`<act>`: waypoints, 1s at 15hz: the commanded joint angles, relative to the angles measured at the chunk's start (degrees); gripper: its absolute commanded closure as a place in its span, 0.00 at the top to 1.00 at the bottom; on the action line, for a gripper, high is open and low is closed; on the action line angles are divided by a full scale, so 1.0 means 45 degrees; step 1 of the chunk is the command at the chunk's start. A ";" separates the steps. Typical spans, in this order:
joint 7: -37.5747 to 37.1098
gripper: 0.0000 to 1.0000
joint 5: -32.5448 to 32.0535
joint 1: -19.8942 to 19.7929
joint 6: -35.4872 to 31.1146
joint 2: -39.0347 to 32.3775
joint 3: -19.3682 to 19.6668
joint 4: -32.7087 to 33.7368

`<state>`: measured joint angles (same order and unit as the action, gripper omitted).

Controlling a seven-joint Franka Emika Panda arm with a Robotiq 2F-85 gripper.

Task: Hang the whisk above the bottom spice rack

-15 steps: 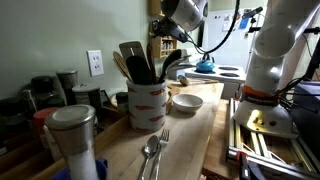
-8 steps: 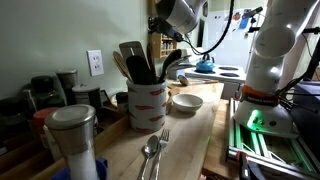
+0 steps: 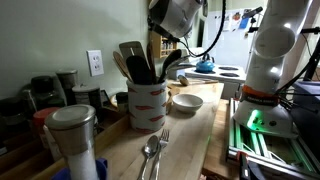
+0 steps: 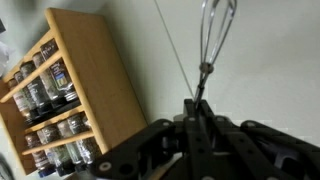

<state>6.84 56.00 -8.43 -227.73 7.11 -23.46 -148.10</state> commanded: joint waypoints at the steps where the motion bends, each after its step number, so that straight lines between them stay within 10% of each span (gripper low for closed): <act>1: 0.0203 0.02 0.0513 0.1104 -0.1038 -0.0816 0.1080 0.0823; 15: 0.0259 0.07 0.0095 0.2131 -0.0792 -0.1441 0.3591 0.2256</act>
<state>8.26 56.72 -0.54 -231.25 0.67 -9.09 -137.86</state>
